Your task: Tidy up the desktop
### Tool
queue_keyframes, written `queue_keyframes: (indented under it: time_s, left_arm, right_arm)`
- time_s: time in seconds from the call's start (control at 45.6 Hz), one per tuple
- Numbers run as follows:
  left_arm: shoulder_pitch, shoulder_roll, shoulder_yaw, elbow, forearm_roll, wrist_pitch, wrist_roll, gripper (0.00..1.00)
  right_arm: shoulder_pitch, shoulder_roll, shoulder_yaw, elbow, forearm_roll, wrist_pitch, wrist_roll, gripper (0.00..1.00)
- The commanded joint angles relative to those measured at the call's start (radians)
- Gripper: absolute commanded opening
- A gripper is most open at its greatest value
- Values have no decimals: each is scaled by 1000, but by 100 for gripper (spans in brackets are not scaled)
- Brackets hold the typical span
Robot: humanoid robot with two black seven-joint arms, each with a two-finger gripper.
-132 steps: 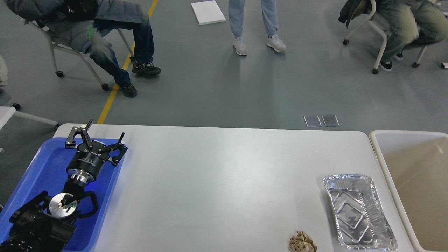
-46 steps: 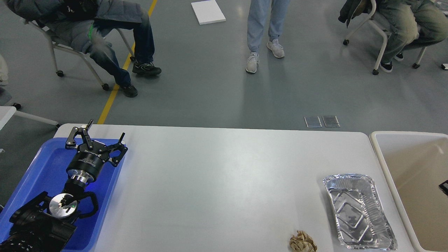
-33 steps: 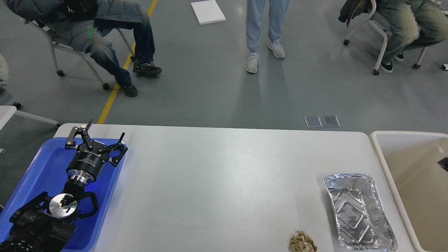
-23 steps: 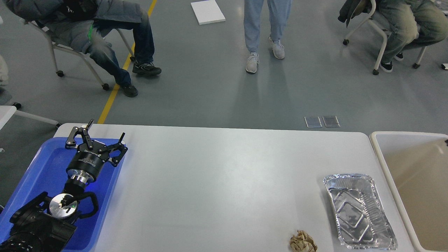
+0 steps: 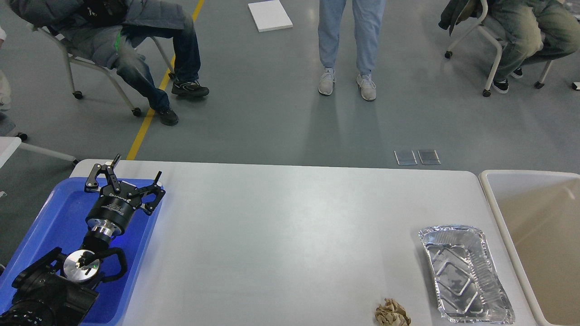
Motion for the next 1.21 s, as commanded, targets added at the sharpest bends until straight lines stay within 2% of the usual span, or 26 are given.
queue_keyframes:
  time_s: [0.0, 0.175, 0.329, 0.548, 0.614, 0.899, 1.183]
  left_arm:
    - [-1, 0, 0, 0, 1, 0, 0, 100]
    - [0, 0, 0, 0, -1, 0, 0, 100]
    - [0, 0, 0, 0, 1, 0, 0, 100]
    - [0, 0, 0, 0, 1, 0, 0, 100]
    - [0, 0, 0, 0, -1, 0, 0, 100]
    - [0, 0, 0, 0, -1, 0, 0, 100]
    - [0, 0, 0, 0, 1, 0, 0, 100]
  right_arm:
    - [175, -63, -146, 129, -23, 75, 0, 100]
    - [332, -139, -190, 289, -110, 168, -1, 100]
    - [435, -144, -212, 332, -176, 268, -12, 100]
    - [587, -101, -250, 370, -213, 402, -72, 100]
    - [626, -67, -272, 389, -222, 420, -84, 100]
    - [728, 54, -365, 536, -219, 437, -84, 100]
    - [739, 128, -373, 542, -211, 468, -86, 100]
